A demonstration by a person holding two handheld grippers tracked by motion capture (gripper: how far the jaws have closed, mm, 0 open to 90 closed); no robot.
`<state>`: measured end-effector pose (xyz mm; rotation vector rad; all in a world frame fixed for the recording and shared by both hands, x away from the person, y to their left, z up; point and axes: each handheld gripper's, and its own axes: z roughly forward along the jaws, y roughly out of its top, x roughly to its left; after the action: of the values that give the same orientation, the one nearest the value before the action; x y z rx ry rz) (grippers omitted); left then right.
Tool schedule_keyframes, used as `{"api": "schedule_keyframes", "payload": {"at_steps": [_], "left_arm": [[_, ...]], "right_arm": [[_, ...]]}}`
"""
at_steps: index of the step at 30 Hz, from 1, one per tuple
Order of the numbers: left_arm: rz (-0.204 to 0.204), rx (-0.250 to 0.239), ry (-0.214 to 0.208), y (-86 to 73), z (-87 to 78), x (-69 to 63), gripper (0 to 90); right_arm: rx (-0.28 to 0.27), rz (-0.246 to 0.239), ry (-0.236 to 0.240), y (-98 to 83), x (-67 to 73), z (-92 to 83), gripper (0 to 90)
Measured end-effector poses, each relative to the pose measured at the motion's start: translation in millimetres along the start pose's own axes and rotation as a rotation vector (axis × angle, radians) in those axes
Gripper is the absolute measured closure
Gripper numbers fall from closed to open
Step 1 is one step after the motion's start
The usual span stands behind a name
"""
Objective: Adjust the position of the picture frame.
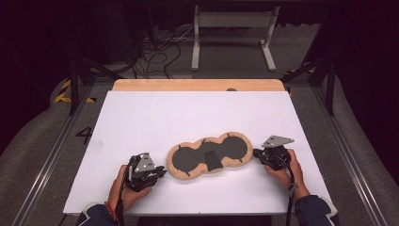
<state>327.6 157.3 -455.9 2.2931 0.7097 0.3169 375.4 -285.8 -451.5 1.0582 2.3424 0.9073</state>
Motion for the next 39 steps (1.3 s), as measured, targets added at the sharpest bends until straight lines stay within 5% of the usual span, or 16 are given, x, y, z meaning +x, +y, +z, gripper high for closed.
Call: {"api": "schedule_keyframes", "payload": {"at_steps": [5,14,24,28,39], "left_arm": [[0.002,0.021,0.006,2.5,7.7,-3.9,74.8],[0.011,0.026,0.028,8.3,12.1,-0.1,73.7],[0.004,0.028,0.054,16.8,20.5,18.6,73.8],[0.036,0.025,0.058,19.7,23.7,26.1,74.1],[0.005,-0.008,-0.024,20.4,29.4,45.9,74.9]], "right_arm": [[-0.007,0.044,-0.032,2.9,-3.3,4.2,82.8],[0.008,0.018,0.005,4.0,-2.1,3.3,90.0],[0.009,0.025,0.027,1.0,-3.8,0.2,90.0],[0.008,0.047,0.009,-0.1,-0.5,-0.9,90.0],[0.01,0.049,0.01,-5.7,7.8,-7.7,90.0]]}}
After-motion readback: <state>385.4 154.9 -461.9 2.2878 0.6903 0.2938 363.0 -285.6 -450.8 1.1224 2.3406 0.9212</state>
